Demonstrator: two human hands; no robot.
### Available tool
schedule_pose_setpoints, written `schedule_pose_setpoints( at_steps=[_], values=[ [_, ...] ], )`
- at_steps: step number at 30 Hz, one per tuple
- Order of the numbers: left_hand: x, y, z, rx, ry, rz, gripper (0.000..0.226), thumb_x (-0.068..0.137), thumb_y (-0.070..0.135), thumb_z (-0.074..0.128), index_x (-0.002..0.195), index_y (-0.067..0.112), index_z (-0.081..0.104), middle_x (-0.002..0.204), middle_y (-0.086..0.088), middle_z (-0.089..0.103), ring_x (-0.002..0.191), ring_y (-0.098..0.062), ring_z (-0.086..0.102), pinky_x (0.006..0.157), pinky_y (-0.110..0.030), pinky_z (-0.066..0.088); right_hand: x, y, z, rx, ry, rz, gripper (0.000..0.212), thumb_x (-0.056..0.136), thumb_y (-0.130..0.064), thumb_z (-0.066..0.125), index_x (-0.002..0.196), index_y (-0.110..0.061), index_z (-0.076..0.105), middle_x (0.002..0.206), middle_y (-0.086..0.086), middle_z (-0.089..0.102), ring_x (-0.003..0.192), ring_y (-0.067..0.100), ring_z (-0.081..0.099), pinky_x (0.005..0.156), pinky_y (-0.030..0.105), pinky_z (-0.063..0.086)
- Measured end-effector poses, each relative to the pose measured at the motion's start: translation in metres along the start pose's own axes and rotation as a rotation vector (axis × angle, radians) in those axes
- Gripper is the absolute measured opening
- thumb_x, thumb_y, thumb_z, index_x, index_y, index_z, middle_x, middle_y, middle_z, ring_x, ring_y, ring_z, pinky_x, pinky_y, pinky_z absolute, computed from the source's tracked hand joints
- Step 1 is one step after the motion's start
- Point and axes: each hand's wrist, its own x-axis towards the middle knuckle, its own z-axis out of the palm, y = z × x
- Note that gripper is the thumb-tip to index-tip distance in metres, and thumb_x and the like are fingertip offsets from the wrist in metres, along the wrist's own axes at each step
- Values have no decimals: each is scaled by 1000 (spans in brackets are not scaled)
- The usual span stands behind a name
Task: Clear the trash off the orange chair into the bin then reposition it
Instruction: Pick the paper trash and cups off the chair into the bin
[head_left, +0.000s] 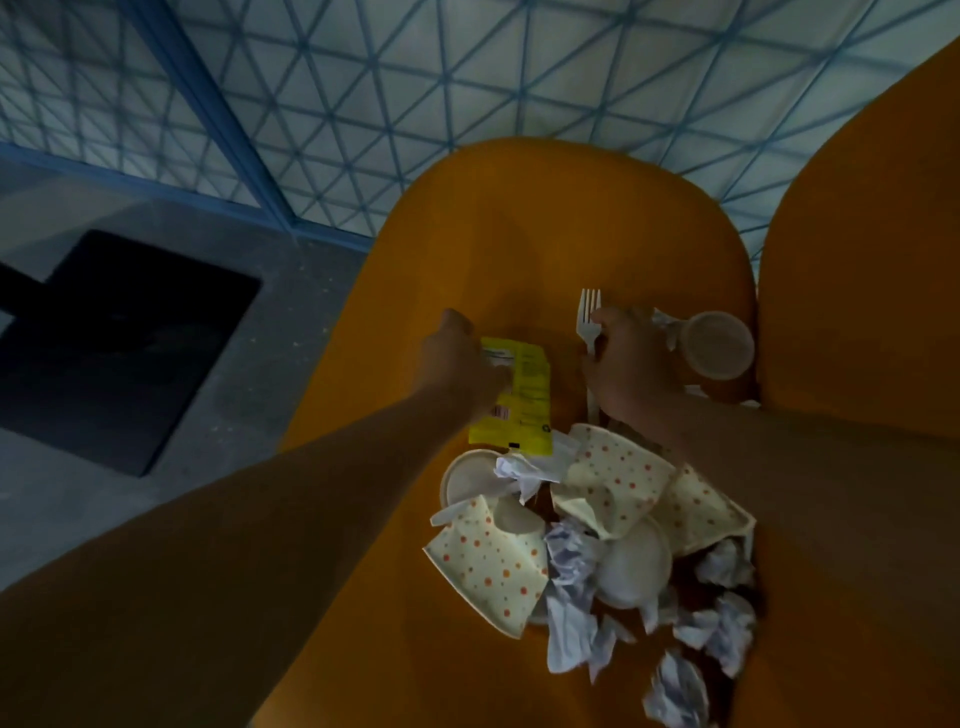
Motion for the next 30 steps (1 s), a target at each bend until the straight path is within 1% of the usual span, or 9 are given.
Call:
schedule_pose_setpoints(
  at_steps=[5,8,10,12,15,21,24,27,30],
  values=[
    [-4,5,-9,-161,52,107,36,88,17,67,118,14,48,89,-4,65,54,-20,62,41,-23,47,-3,-10,-2,189,45,-9,43,84,1,59,126,-5,52,124,18,59,114,34,56,89,37,47],
    [-12,14,-19,-227,86,190,32,90,22,65,119,15,52,91,-4,66,66,-23,65,52,-33,55,-8,-25,-12,309,81,-40,42,86,5,57,127,-4,49,110,10,60,100,24,58,74,25,40],
    [-20,16,-27,-236,118,256,29,90,24,65,117,17,56,90,-3,67,73,-21,66,60,-38,57,-12,-34,-18,383,137,-75,44,84,6,59,124,-8,49,97,0,56,93,21,60,69,27,43],
    [-32,15,-38,-244,153,309,21,92,24,62,112,20,59,84,2,64,69,-15,62,58,-29,54,-20,-44,-22,437,161,-103,53,82,5,62,129,-11,45,93,-5,55,88,18,61,67,25,50],
    [-59,7,-59,-190,227,370,10,94,27,56,102,23,58,78,11,57,62,-3,52,50,-15,42,-43,-63,-28,485,187,-154,73,81,5,65,143,-13,29,88,-12,52,81,12,61,61,12,47],
    [-136,-45,-106,-112,371,484,10,88,27,60,95,23,55,77,11,57,65,-5,55,57,-30,47,-126,-107,-27,508,132,-350,101,79,8,63,152,-27,1,82,-14,45,60,3,52,57,18,49],
    [-191,-84,-130,-90,354,527,13,87,25,61,97,20,54,79,9,59,69,-10,58,58,-34,49,-186,-133,-21,527,107,-437,100,79,9,62,151,-32,5,101,-7,45,64,1,53,56,13,45],
    [-246,-123,-147,-83,345,533,19,84,20,60,95,28,46,74,15,56,65,-3,57,56,-29,47,-250,-159,-8,556,126,-488,92,77,9,63,150,-26,19,117,-1,44,80,3,54,64,9,46],
    [-300,-177,-155,0,327,493,31,82,20,56,107,33,46,73,13,56,65,-10,59,58,-31,49,-318,-174,20,518,106,-534,82,79,6,63,146,-24,28,114,-3,48,71,8,57,61,9,44]
  ],
)
